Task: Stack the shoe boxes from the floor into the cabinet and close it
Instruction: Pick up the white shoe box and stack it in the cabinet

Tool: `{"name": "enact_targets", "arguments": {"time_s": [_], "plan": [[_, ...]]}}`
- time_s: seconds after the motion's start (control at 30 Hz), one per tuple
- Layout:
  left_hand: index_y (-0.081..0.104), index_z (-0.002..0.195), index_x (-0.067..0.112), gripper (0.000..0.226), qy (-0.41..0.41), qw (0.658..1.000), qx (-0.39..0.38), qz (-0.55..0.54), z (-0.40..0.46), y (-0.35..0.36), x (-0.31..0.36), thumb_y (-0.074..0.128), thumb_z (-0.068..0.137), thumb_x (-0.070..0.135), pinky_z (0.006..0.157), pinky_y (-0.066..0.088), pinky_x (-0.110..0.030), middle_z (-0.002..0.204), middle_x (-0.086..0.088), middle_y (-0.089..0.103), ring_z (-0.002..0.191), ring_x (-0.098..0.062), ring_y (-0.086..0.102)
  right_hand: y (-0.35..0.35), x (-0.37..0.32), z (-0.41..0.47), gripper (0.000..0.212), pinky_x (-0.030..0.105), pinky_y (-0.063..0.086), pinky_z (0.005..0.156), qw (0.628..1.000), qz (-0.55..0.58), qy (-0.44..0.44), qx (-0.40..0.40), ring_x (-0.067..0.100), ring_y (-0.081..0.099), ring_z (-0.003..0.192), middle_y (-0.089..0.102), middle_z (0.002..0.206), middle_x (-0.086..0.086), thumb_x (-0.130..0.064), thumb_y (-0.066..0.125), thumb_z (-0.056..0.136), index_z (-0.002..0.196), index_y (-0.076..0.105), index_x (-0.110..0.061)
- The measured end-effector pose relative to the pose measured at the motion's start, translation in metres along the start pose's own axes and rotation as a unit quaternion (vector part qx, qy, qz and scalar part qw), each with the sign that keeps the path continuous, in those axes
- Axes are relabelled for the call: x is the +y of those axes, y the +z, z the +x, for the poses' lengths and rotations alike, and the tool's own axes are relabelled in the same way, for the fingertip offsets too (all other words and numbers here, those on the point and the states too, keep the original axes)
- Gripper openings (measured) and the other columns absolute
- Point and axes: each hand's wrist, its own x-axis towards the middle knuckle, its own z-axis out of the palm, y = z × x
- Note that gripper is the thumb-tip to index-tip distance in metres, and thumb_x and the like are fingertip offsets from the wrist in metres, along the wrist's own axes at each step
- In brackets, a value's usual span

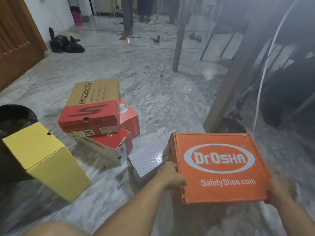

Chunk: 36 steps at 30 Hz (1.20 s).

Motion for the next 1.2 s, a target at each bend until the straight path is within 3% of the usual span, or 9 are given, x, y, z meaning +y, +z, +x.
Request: {"name": "enact_targets", "arguments": {"time_s": [0.1, 0.2, 0.4, 0.5, 0.67, 0.77, 0.9, 1.0, 1.2], "plan": [[0.072, 0.091, 0.007, 0.035, -0.037, 0.998, -0.036, 0.030, -0.005, 0.016, 0.001, 0.074, 0.063, 0.028, 0.060, 0.048, -0.025, 0.082, -0.001, 0.068, 0.070, -0.016, 0.061, -0.006, 0.019, 0.001, 0.037, 0.050, 0.055, 0.076, 0.998, -0.052, 0.019, 0.030, 0.048, 0.066, 0.086, 0.066, 0.099, 0.033, -0.020, 0.049, 0.085, 0.098, 0.067, 0.010], [0.070, 0.096, 0.002, 0.042, -0.080, 0.990, -0.103, 0.048, -0.008, 0.032, -0.005, 0.077, 0.066, 0.030, 0.055, 0.045, -0.025, 0.074, -0.002, 0.062, 0.065, -0.016, 0.059, -0.012, 0.030, 0.006, 0.042, 0.048, 0.049, 0.079, 0.997, -0.050, 0.041, 0.029, 0.052, 0.061, 0.095, 0.062, 0.104, 0.038, -0.020, 0.048, 0.092, 0.099, 0.063, 0.018], [0.057, 0.124, 0.014, 0.057, -0.163, 0.968, -0.164, 0.095, -0.009, 0.034, -0.013, 0.076, 0.074, 0.035, 0.090, 0.053, -0.045, 0.113, -0.009, 0.066, 0.095, -0.024, 0.065, 0.006, 0.027, -0.005, 0.030, 0.046, 0.047, 0.084, 0.998, -0.067, 0.002, -0.001, 0.051, 0.060, 0.099, 0.062, 0.107, 0.038, -0.005, 0.048, 0.087, 0.100, 0.064, 0.017], [0.047, 0.138, 0.015, 0.062, -0.181, 0.965, -0.171, 0.083, -0.008, 0.032, -0.016, 0.072, 0.083, 0.029, 0.081, 0.050, -0.035, 0.137, -0.007, 0.054, 0.117, -0.027, 0.057, 0.024, 0.022, -0.020, 0.027, 0.045, 0.047, 0.087, 0.997, -0.069, -0.021, -0.028, 0.050, 0.059, 0.102, 0.063, 0.108, 0.035, -0.006, 0.049, 0.088, 0.104, 0.065, 0.009], [0.064, 0.092, 0.013, 0.020, -0.162, 0.983, -0.018, 0.082, 0.002, 0.011, -0.027, 0.070, 0.081, 0.027, 0.051, 0.041, -0.020, 0.087, -0.002, 0.064, 0.072, -0.014, 0.060, 0.046, 0.001, -0.037, 0.033, 0.050, 0.041, 0.098, 0.992, -0.101, -0.051, -0.055, 0.048, 0.051, 0.115, 0.055, 0.123, 0.032, -0.009, 0.049, 0.089, 0.118, 0.056, 0.004], [0.063, 0.084, 0.011, 0.018, -0.169, 0.976, 0.134, 0.022, 0.012, -0.003, -0.036, 0.064, 0.075, 0.026, 0.059, 0.043, -0.023, 0.091, -0.010, 0.067, 0.082, -0.019, 0.066, 0.064, -0.026, -0.048, 0.049, 0.065, 0.023, 0.109, 0.970, -0.222, -0.096, -0.024, 0.041, 0.035, 0.132, 0.044, 0.139, 0.024, -0.017, 0.060, 0.081, 0.128, 0.052, -0.005], [0.062, 0.096, 0.004, 0.036, -0.207, 0.937, 0.259, -0.112, 0.025, -0.025, -0.043, 0.068, 0.066, 0.024, 0.072, 0.051, -0.027, 0.097, -0.008, 0.063, 0.090, -0.028, 0.063, 0.093, -0.078, -0.071, 0.046, 0.049, 0.035, 0.107, 0.937, -0.193, -0.282, -0.068, 0.034, 0.046, 0.126, 0.055, 0.132, 0.014, -0.014, 0.064, 0.078, 0.124, 0.059, -0.014], [0.061, 0.114, 0.006, 0.063, -0.215, 0.921, 0.276, -0.174, 0.045, -0.036, -0.061, 0.062, 0.053, 0.024, 0.087, 0.056, -0.042, 0.112, -0.012, 0.064, 0.098, -0.032, 0.063, 0.124, -0.117, -0.095, 0.042, 0.038, 0.040, 0.102, 0.904, -0.126, -0.364, -0.185, 0.030, 0.052, 0.122, 0.059, 0.131, 0.011, -0.013, 0.062, 0.083, 0.125, 0.059, -0.013], [0.044, 0.134, 0.004, 0.059, -0.231, 0.914, 0.209, -0.261, 0.040, -0.058, -0.064, 0.068, 0.080, 0.012, 0.083, 0.039, -0.034, 0.125, -0.012, 0.052, 0.105, -0.029, 0.049, 0.179, -0.168, -0.118, 0.042, 0.034, 0.043, 0.088, 0.844, -0.149, -0.407, -0.315, 0.035, 0.055, 0.116, 0.061, 0.123, 0.015, -0.021, 0.061, 0.085, 0.125, 0.054, -0.007]]}}
